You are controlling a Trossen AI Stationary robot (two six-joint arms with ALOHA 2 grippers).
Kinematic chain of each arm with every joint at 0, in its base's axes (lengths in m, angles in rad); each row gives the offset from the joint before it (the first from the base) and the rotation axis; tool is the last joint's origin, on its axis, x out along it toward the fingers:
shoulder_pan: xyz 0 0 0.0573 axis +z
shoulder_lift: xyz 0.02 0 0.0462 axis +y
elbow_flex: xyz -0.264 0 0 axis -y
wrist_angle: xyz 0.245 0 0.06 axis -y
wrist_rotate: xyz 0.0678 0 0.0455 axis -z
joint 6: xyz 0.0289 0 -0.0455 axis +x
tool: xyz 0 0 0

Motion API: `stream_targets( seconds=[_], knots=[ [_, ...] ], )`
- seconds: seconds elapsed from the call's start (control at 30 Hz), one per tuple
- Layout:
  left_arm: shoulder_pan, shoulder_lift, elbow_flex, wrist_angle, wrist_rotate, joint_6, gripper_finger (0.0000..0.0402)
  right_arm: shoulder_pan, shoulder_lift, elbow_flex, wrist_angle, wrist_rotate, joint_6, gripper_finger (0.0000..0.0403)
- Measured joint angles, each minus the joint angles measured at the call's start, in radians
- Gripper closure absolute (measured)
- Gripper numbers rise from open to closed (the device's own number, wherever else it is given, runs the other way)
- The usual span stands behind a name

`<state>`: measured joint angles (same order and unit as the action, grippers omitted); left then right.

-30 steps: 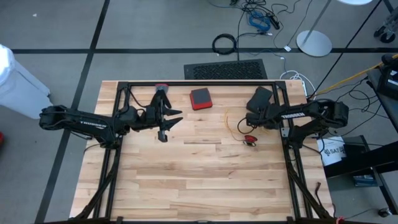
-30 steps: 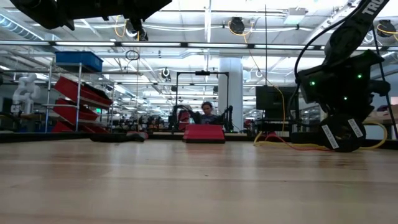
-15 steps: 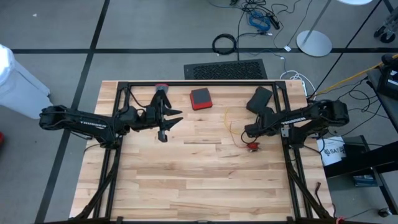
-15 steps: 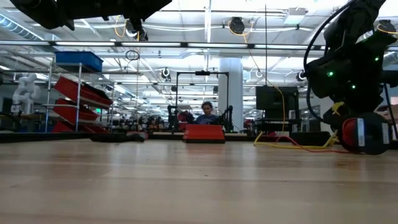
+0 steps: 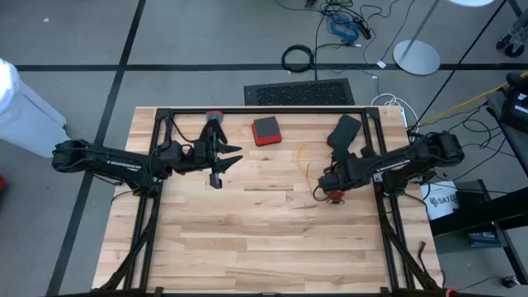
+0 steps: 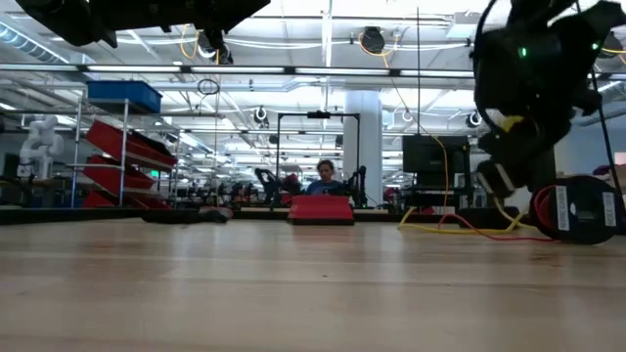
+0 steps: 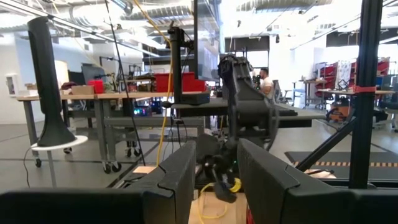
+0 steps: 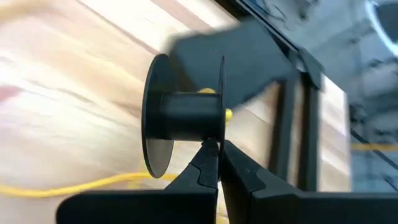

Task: Coil cords
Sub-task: Coil the yellow wire onto the spool

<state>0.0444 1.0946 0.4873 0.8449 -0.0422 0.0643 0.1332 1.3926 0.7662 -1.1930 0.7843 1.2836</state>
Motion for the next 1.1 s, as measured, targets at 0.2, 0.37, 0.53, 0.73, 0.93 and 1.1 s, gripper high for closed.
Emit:
stream_targets(
  seconds=[0.2,0.37,0.53,0.73,0.93,1.1],
  knots=[
    [0.000,0.000,0.000,-0.001,0.000,0.000,0.0275,0.074,0.000,0.083,0.111,0.056,-0.131,0.0402],
    [0.000,0.000,0.000,-0.001,0.000,0.000,0.0275,0.105,0.000,0.119,0.224,0.093,-0.267,0.0402],
    [0.000,0.000,0.000,0.003,0.000,0.000,0.0275,0.113,0.000,0.121,0.372,0.091,-0.405,0.0402],
    [0.000,0.000,0.000,0.006,0.000,0.000,0.0275,0.112,0.000,0.121,0.567,0.071,-0.587,0.0402],
    [0.000,0.000,0.000,0.005,0.000,0.000,0.0275,0.112,0.000,0.122,0.806,0.007,-0.799,0.0403],
    [0.000,0.000,0.000,-0.051,0.000,-0.001,0.0275,0.112,-0.009,0.123,0.954,-0.036,-0.942,0.0403]
  ],
)
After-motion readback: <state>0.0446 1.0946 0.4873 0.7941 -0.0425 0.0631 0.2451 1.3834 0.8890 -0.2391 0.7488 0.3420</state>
